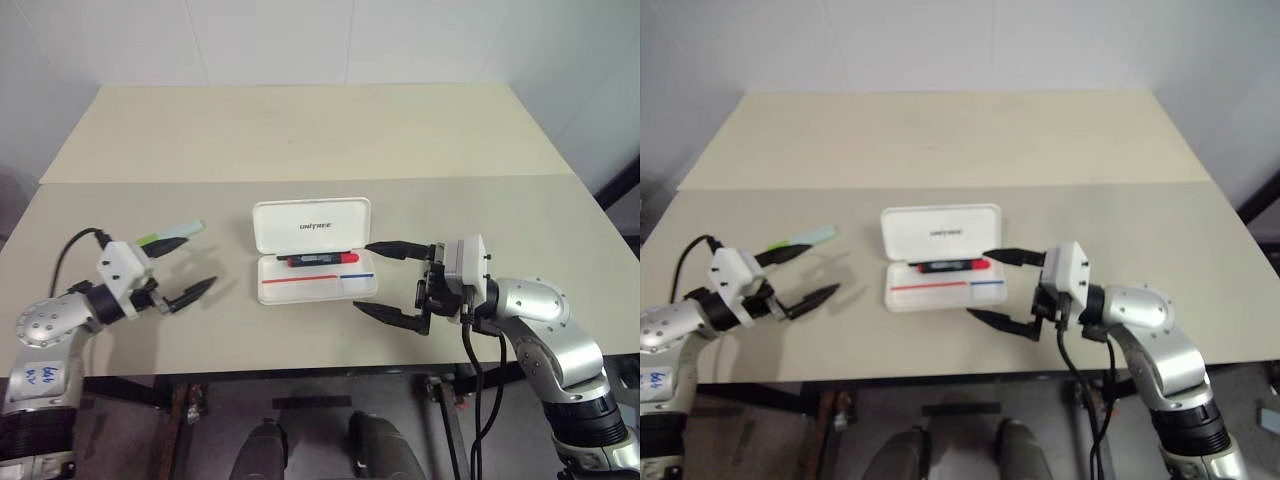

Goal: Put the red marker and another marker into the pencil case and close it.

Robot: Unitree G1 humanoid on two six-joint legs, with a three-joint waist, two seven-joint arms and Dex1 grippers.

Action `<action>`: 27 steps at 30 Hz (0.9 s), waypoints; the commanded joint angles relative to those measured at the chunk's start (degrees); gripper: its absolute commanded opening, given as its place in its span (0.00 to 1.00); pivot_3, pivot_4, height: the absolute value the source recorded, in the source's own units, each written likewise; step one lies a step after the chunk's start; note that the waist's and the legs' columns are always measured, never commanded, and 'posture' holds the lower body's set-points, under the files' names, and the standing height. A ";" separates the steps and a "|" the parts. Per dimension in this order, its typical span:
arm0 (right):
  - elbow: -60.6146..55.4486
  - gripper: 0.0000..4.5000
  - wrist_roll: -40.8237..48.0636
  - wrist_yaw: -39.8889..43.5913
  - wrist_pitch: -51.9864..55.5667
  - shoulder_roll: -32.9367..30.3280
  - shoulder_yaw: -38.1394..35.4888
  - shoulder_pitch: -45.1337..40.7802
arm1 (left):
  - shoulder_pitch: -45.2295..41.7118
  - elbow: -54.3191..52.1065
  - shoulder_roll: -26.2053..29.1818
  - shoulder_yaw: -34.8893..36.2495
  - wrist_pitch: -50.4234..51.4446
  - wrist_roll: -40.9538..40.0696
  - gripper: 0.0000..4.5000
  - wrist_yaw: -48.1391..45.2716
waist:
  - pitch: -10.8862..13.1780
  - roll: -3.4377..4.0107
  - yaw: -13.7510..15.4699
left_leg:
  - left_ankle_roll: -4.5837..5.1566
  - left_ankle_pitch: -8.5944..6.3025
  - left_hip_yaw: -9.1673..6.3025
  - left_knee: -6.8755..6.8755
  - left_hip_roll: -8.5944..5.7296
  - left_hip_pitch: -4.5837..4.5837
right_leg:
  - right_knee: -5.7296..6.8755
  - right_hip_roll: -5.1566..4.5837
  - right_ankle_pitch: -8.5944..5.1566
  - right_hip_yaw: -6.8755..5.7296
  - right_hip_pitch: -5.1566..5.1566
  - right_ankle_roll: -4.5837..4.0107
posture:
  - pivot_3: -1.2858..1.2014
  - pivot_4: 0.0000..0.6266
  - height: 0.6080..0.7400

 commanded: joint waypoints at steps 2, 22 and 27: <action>-1.45 1.00 0.42 0.11 -0.50 -0.20 -0.72 -0.21 | -6.47 11.61 3.77 -0.68 -3.85 1.98 0.99 -2.70 | 0.00 0.00 0.18 | 0.00 0.00 -0.01 0.01 0.00 -0.04 | 0.09 0.02 -0.02 -0.03 -0.08 -0.03 | 0.52 0.24 1.00; -6.27 1.00 0.79 -3.51 1.29 -2.42 -4.17 3.77 | -39.41 54.13 4.09 -12.07 -12.24 13.88 0.99 -5.18 | 0.01 -0.07 -0.02 | -0.05 0.02 0.14 0.12 -0.04 -0.26 | 0.40 0.11 -0.01 0.01 -0.42 0.03 | 0.52 0.24 1.00; -7.65 1.00 0.97 -4.53 1.81 -2.83 -4.87 4.92 | -40.73 57.44 3.11 -11.53 -8.72 13.79 0.99 -3.07 | 0.02 -0.09 0.04 | -0.05 0.02 0.14 0.12 -0.04 -0.27 | 0.39 0.10 -0.01 0.02 -0.42 0.05 | 0.52 0.24 1.00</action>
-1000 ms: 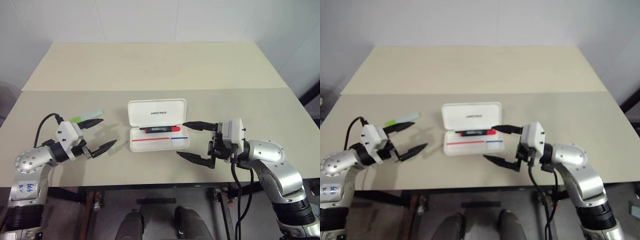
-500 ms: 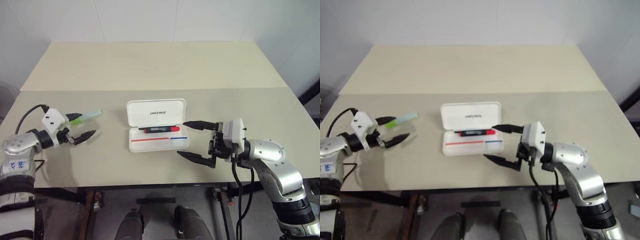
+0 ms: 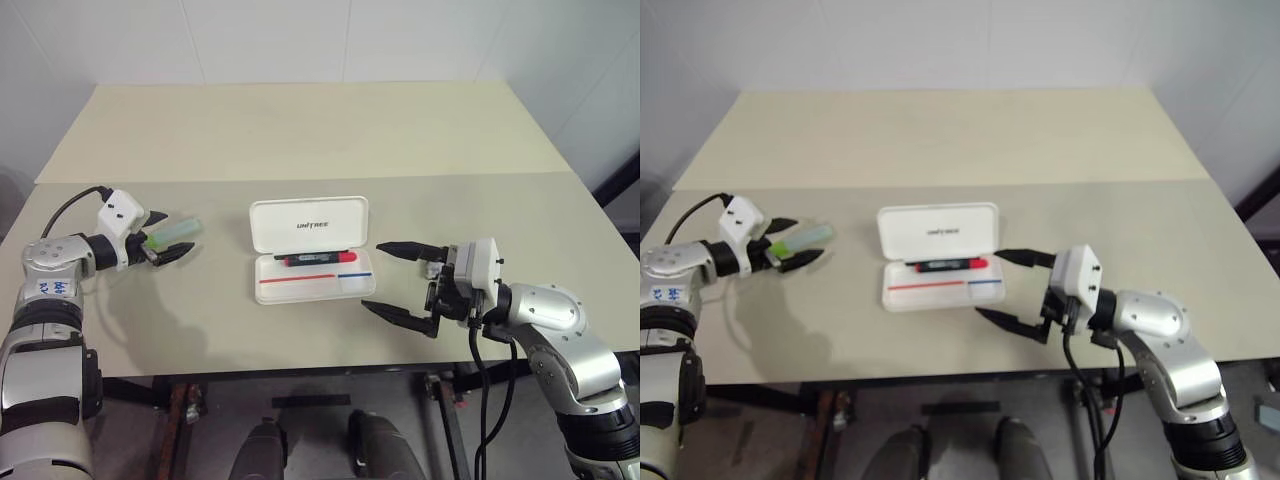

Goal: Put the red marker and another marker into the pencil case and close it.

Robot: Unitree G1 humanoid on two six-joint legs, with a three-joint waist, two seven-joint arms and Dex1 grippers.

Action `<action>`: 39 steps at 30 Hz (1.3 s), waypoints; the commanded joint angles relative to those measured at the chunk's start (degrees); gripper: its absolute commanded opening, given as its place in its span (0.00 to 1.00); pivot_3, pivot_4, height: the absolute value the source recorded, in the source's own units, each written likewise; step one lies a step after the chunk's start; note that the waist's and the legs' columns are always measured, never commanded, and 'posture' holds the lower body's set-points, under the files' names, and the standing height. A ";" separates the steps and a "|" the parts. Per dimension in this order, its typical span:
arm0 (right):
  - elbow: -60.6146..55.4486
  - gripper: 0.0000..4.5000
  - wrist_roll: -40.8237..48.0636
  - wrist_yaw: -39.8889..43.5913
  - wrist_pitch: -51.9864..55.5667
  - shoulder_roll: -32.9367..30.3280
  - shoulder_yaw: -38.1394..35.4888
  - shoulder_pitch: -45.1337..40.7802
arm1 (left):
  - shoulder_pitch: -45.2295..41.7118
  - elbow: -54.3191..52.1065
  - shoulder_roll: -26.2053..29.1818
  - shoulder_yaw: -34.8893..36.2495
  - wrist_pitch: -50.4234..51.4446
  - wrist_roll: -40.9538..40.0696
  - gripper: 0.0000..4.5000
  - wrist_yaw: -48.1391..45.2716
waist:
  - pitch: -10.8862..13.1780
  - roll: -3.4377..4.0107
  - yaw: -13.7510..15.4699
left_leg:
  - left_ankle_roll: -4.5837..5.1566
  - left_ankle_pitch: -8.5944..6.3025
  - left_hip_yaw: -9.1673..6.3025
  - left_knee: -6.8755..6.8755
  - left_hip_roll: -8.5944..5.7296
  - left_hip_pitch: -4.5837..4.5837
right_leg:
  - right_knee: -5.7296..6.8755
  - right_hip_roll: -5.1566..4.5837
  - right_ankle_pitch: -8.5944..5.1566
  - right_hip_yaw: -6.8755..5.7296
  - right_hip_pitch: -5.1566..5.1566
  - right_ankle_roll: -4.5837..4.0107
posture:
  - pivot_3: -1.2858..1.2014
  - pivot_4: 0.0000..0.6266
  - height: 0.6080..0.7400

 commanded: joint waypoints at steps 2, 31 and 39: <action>-3.40 1.00 1.14 -1.30 0.44 -1.08 -2.61 1.06 | -1.62 2.48 -0.54 1.52 4.23 -0.62 0.99 2.16 | 0.00 -0.01 0.03 | 0.00 0.00 0.00 0.00 0.00 0.00 | 0.00 0.00 0.00 0.00 0.00 0.01 | 0.52 0.24 1.00; -6.55 1.00 2.12 -4.26 2.14 -2.43 -4.24 2.90 | -3.47 6.15 -1.40 -2.23 16.82 5.15 0.99 1.95 | -0.01 -0.06 -0.07 | -0.03 0.02 0.06 0.17 -0.04 0.09 | 0.23 -0.01 0.00 0.09 0.03 0.02 | 0.52 0.24 1.00; -6.34 1.00 1.95 -4.49 2.10 -2.10 -3.68 2.48 | -0.47 4.39 -1.65 -4.15 19.97 5.83 0.51 -8.39 | -0.22 0.23 -0.03 | -0.03 0.02 0.17 0.14 -0.06 0.26 | 0.21 -0.02 -0.02 0.19 0.15 0.06 | 0.52 0.24 1.00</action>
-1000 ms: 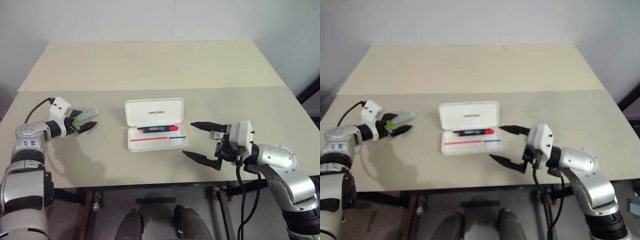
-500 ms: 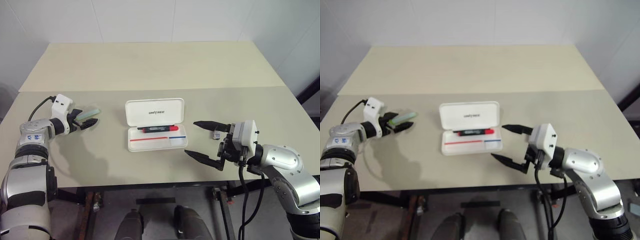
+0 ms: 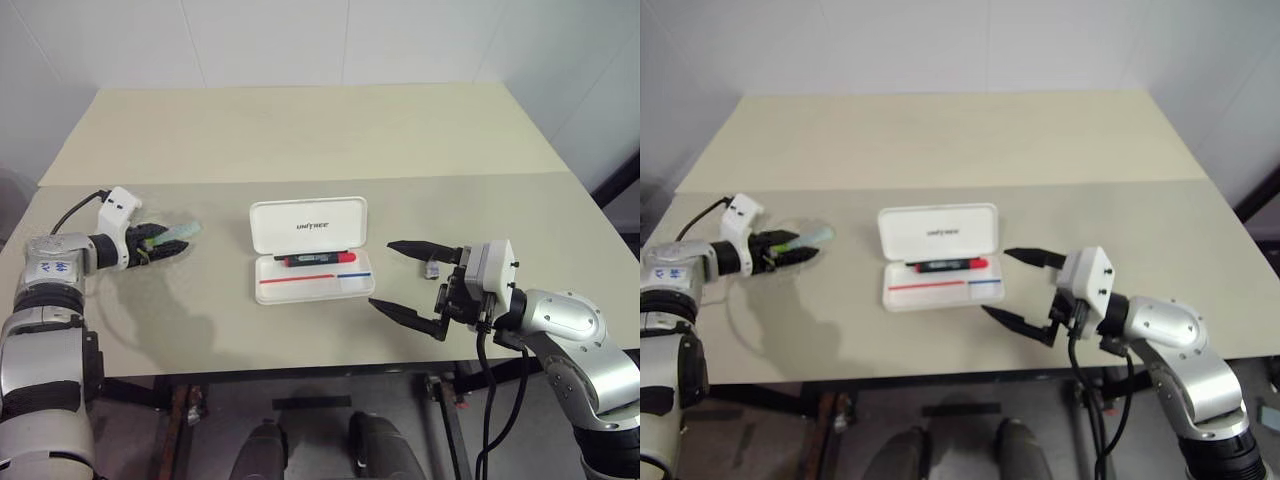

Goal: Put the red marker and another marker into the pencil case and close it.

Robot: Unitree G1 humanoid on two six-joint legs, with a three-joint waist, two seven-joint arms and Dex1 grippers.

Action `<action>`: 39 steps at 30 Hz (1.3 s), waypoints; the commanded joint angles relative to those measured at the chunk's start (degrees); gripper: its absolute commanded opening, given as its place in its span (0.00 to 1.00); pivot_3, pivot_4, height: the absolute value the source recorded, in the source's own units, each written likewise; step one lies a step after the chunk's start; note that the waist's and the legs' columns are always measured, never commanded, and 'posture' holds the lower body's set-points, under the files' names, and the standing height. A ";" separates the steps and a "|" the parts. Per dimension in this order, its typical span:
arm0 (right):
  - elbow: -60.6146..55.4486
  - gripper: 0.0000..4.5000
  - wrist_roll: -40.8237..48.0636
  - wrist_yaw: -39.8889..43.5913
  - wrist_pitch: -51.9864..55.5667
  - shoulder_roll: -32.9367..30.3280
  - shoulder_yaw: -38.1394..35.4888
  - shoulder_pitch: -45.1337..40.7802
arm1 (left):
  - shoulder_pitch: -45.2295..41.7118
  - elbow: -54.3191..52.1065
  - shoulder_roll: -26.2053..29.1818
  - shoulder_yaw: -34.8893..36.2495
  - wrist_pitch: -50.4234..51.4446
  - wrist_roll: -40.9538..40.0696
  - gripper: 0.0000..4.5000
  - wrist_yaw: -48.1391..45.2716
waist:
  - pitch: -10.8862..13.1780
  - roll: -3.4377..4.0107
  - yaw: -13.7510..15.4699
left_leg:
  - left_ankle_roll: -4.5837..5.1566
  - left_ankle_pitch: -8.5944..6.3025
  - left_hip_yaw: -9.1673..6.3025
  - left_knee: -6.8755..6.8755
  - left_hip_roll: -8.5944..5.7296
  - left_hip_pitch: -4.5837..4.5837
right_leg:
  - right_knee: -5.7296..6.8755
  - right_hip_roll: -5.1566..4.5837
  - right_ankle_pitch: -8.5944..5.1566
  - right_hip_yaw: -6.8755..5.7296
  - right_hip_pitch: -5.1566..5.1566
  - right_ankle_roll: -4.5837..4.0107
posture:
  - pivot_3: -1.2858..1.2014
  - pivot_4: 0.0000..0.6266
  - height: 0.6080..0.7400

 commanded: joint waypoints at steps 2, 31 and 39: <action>-1.54 1.00 0.62 -0.36 -0.51 0.03 -1.01 -0.63 | 4.03 1.70 -2.04 -3.57 3.66 2.18 0.38 -7.62 | -0.30 0.29 0.26 | 0.02 -0.01 0.04 0.00 -0.04 0.03 | -0.03 -0.02 -0.02 0.04 0.05 0.04 | 0.52 0.24 1.00; -0.76 1.00 -0.19 0.02 -0.76 1.39 0.89 -1.46 | 8.56 -9.50 -6.10 7.11 -8.17 -11.19 0.99 -13.80 | -0.29 -0.09 0.13 | 0.01 0.07 -0.27 -0.13 0.03 -0.37 | -0.12 -0.02 0.02 -0.14 -0.26 0.01 | 0.52 0.24 1.00; -0.28 1.00 -0.42 0.24 -0.86 1.96 1.64 -1.87 | 7.11 -11.48 -5.45 9.45 -11.34 -13.54 0.99 -11.52 | -0.22 -0.22 0.12 | 0.02 0.07 -0.23 -0.08 0.02 -0.36 | -0.16 -0.02 0.01 -0.14 -0.23 0.01 | 0.52 0.24 1.00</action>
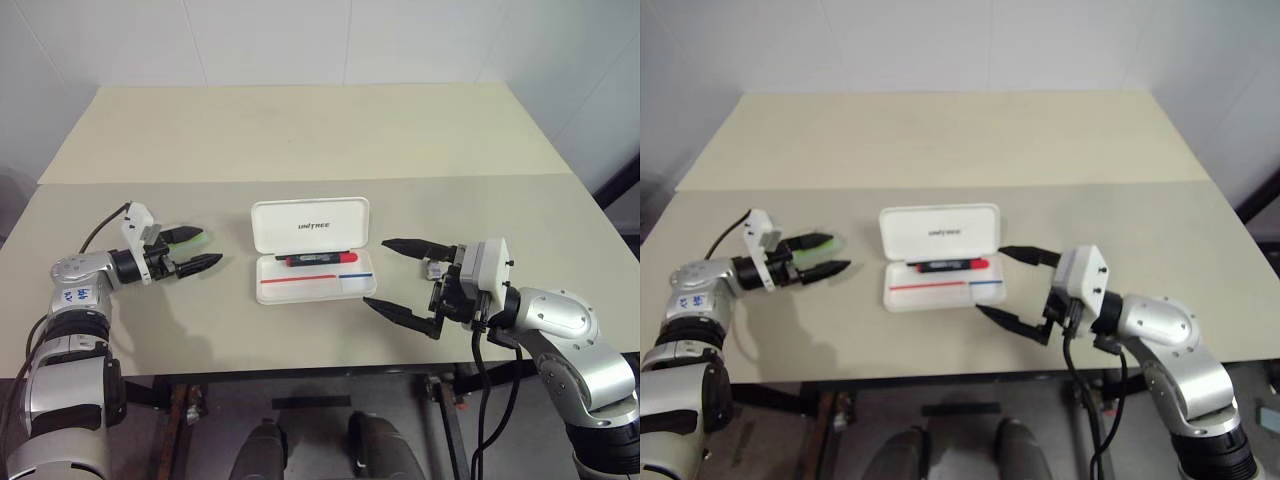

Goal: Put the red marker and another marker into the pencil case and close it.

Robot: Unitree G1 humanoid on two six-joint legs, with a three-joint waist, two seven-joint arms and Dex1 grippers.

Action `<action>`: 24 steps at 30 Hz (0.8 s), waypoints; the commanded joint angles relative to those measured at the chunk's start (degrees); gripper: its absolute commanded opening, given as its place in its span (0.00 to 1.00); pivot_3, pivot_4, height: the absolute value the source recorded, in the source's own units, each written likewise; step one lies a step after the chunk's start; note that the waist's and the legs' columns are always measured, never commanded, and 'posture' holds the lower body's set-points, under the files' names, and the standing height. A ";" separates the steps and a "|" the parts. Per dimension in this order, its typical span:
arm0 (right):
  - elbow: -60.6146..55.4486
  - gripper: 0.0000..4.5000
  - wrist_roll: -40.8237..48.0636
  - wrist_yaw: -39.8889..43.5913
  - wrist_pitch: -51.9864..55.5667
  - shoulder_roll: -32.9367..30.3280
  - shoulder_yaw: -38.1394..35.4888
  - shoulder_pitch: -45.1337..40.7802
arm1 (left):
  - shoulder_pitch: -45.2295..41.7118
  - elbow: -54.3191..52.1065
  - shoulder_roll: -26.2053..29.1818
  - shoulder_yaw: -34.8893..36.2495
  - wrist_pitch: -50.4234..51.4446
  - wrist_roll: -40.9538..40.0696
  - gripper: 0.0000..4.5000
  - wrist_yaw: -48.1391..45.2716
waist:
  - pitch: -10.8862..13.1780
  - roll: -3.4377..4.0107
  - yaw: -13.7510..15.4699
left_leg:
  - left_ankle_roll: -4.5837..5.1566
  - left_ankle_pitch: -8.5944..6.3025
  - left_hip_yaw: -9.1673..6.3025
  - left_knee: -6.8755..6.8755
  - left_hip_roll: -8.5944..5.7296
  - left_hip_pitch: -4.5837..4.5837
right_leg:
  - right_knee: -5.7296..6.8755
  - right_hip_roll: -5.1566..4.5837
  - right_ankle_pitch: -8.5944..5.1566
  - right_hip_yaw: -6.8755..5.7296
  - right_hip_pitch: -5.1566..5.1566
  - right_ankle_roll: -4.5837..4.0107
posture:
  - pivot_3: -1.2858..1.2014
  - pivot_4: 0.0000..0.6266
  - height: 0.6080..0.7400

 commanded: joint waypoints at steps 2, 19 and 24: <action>-0.40 1.00 0.02 -0.01 -0.70 0.36 0.20 -0.74 | -1.59 -2.81 1.65 1.63 -1.72 -2.01 0.99 0.50 | 0.00 -0.01 0.00 | 0.00 0.00 0.00 0.01 0.00 0.00 | 0.02 0.00 0.00 0.00 0.00 0.00 | 0.52 0.24 1.00; -0.01 1.00 1.04 2.04 -1.01 -1.58 -1.35 -0.60 | -1.86 8.17 10.89 -2.83 -5.46 6.08 0.99 6.21 | 0.04 -0.08 0.10 | 0.00 0.00 0.02 0.00 -0.01 0.04 | 0.02 0.00 0.00 -0.01 0.03 0.00 | 0.52 0.24 1.00; 0.89 1.00 1.45 3.73 -1.02 -3.23 -2.11 -1.58 | -1.85 9.83 10.87 -4.00 -5.49 8.07 0.99 7.28 | 0.05 -0.09 0.01 | 0.00 0.00 0.02 -0.02 0.00 0.04 | 0.02 0.02 0.00 -0.01 0.02 0.00 | 0.52 0.24 1.00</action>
